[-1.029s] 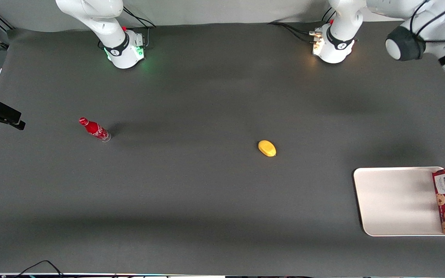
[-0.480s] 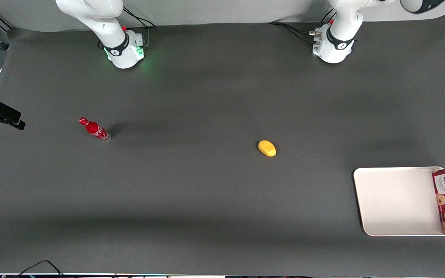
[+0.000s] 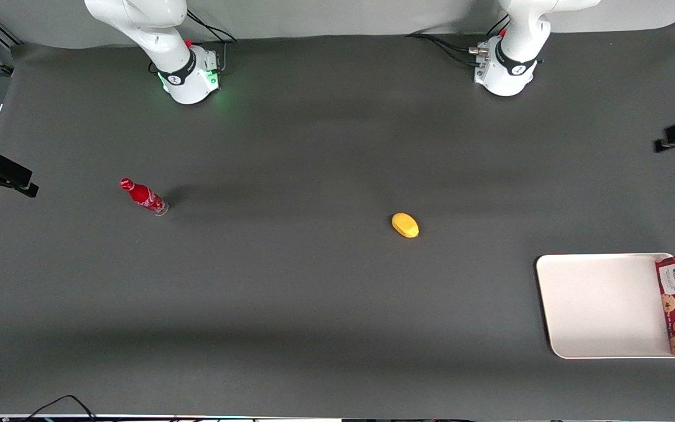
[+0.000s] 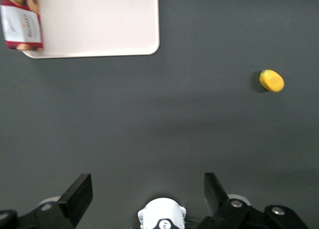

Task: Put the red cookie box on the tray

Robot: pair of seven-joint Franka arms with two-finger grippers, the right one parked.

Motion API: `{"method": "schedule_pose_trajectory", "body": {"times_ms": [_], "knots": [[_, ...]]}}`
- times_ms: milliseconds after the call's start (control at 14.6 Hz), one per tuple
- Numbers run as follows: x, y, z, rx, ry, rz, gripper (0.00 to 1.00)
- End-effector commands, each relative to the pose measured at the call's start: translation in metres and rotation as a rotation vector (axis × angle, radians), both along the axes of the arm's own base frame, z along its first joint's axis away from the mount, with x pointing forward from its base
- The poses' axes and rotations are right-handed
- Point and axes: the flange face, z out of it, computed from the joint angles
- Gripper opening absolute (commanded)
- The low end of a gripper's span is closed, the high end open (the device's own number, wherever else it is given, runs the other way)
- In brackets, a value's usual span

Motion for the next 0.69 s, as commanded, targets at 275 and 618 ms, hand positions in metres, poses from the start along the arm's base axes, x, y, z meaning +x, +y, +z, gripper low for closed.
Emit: {"method": "schedule_pose_trajectory", "body": {"times_ms": [275, 618], "knots": [[-0.071, -0.052, -0.060, 0.053, -0.061, 0.014, 1.00], [-0.056, -0.048, -0.044, 0.089, -0.072, -0.006, 1.00]]}}
